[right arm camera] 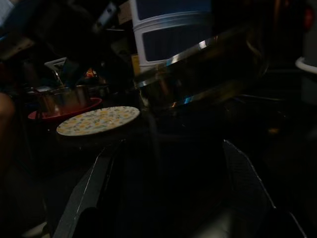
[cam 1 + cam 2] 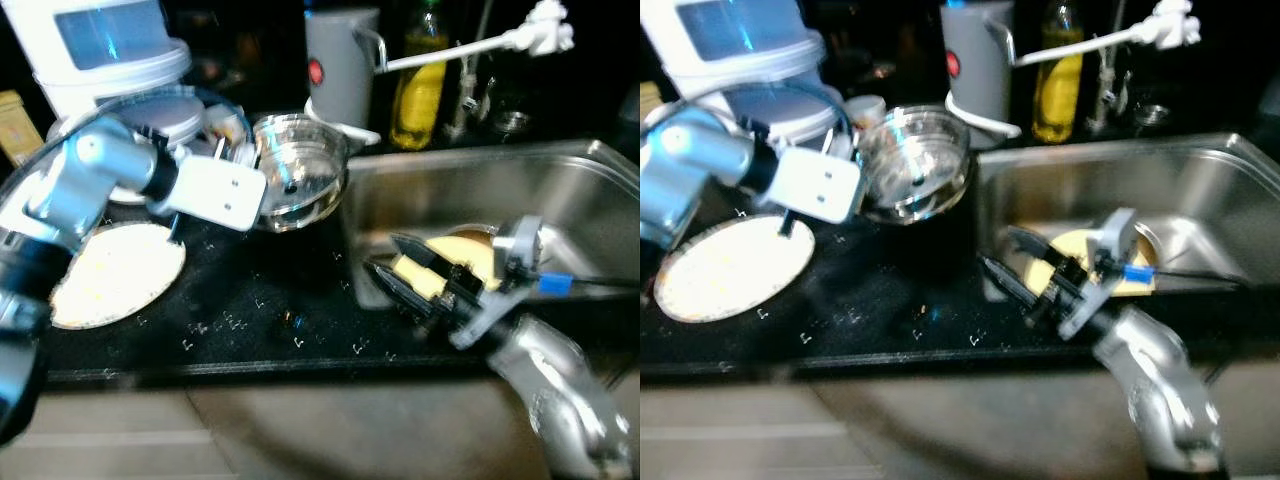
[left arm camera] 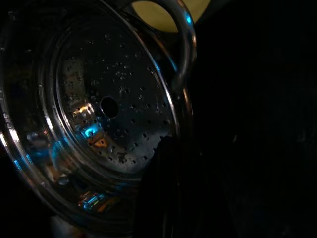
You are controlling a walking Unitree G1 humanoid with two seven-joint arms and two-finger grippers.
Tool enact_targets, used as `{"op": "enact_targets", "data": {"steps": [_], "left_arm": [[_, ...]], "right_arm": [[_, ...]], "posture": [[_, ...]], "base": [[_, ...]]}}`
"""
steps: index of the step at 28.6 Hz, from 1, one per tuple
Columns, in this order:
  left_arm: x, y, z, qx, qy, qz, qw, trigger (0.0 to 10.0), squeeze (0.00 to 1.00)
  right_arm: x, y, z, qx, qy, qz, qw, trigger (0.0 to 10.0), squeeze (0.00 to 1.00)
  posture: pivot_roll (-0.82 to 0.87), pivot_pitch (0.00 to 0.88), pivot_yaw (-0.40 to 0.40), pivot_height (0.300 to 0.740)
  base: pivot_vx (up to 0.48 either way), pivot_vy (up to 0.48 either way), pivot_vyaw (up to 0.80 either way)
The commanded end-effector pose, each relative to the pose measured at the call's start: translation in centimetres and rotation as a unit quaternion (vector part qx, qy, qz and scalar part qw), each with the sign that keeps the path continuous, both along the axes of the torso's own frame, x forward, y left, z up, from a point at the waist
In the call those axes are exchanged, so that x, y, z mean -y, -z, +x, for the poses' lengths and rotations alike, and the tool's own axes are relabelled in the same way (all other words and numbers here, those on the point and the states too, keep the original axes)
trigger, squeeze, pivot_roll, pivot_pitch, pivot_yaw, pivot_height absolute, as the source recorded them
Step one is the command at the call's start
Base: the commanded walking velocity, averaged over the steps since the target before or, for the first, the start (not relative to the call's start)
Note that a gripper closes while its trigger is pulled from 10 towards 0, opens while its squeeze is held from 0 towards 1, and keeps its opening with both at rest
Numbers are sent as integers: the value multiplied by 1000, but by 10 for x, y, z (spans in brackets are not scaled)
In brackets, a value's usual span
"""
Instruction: Kitchen organization
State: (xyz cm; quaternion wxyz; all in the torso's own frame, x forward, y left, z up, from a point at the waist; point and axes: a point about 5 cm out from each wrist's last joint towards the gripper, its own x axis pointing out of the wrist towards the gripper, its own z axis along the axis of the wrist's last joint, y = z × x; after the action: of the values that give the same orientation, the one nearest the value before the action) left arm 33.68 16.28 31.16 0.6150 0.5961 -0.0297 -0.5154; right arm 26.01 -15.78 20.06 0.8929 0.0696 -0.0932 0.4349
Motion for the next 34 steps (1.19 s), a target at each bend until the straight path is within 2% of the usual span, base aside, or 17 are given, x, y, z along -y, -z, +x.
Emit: {"op": "enact_targets", "data": {"steps": [1, 4, 14, 21, 23, 25, 29, 34], "left_arm": [[-1, -2, 0, 4, -3, -2, 1000, 10000, 0], [-1, -3, 0, 4, -2, -3, 1000, 10000, 0], [3, -7, 4, 11, 1, -24, 1000, 10000, 0], [6, 1, 14, 8, -6, -53, 999, 10000, 0], [13, 12, 22, 1, -13, -85, 996, 10000, 0], [13, 12, 22, 1, -13, -85, 996, 10000, 0], [20, 32, 33, -9, -26, -105, 994, 10000, 0], [31, 45, 41, 1, -37, -135, 990, 10000, 0]], "right_arm": [[1, 5, 0, -14, 4, -12, 1000, 10000, 0], [1, 5, 1, -14, 6, -10, 1000, 10000, 0], [3, 3, 1, -8, 16, -5, 1000, 10000, 0], [1, 5, 1, -12, 17, -9, 1000, 10000, 0], [-1, 6, 1, -14, 16, -9, 1000, 10000, 0], [-1, 6, 1, -14, 16, -9, 1000, 10000, 0], [-2, 8, 0, -17, 16, -10, 1000, 10000, 0], [-2, 7, -1, -16, 16, -11, 1000, 10000, 0]], "posture": [[-114, 0, 49, 740], [-114, 0, 49, 740], [-111, 0, 49, 740], [-111, 0, 51, 740], [-115, 0, 54, 740], [-115, 0, 54, 740], [-121, 0, 54, 740], [-134, 0, 60, 740]], "base": [[0, -431, -769], [0, -429, -769], [0, 0, 0], [0, 0, 0], [0, 0, 0], [0, 0, 0], [0, 0, 0], [0, 0, 0]]}}
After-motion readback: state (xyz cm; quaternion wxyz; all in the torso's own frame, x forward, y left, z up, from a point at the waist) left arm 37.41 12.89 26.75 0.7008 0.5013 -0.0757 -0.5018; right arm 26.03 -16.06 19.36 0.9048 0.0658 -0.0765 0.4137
